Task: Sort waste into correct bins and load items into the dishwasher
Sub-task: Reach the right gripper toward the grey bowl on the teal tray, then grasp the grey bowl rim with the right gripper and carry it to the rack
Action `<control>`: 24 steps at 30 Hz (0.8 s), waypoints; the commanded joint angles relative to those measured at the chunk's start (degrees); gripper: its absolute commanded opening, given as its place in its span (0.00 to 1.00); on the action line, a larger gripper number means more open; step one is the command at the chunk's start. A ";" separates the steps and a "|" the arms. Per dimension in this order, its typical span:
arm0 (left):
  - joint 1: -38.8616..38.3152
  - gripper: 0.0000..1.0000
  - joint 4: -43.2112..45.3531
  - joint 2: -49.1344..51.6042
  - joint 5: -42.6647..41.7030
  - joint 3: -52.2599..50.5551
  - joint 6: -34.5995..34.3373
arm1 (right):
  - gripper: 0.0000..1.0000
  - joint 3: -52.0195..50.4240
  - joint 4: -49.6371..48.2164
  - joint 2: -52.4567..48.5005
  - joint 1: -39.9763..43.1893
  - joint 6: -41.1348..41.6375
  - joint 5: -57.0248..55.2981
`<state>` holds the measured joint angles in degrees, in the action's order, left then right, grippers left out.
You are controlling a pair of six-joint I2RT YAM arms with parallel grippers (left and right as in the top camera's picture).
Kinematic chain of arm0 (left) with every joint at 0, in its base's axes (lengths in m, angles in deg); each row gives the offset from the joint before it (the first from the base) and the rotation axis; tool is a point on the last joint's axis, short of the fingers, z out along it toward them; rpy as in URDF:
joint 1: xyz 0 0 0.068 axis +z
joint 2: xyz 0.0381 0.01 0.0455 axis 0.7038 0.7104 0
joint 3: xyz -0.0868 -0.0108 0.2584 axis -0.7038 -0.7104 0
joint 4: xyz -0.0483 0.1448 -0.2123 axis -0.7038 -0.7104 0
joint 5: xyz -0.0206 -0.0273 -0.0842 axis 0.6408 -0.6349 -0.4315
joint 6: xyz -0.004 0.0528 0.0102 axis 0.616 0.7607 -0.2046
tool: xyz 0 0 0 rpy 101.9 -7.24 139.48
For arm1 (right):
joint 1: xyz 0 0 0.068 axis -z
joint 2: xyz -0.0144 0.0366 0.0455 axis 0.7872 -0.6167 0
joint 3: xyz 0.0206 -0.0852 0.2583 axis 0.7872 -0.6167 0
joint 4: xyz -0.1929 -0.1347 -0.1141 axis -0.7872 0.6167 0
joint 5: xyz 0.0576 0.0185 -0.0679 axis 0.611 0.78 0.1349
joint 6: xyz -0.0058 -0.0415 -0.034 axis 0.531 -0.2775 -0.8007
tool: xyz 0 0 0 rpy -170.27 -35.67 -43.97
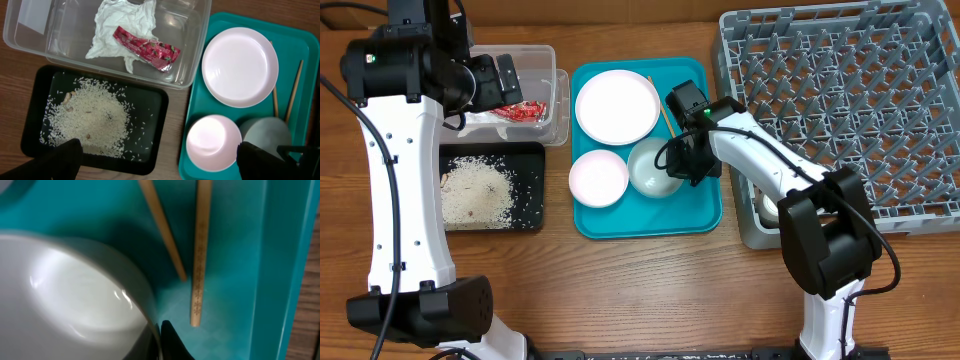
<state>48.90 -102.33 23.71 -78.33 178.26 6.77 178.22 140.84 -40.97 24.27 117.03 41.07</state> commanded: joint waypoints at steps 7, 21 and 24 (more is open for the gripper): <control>-0.07 1.00 0.02 0.00 0.37 0.50 -0.02 | 0.04 3.98 4.94 3.08 1.90 0.17 -8.94; -0.07 1.00 0.02 0.00 0.37 0.50 -0.02 | 0.04 27.41 3.08 14.29 8.20 -9.18 -45.53; -0.07 1.00 0.02 0.00 0.37 0.50 -0.02 | 0.04 26.05 -3.63 12.90 9.31 -16.00 -55.15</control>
<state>48.90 -102.33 23.71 -78.33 178.26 6.77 205.36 139.46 -25.32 32.44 109.07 0.74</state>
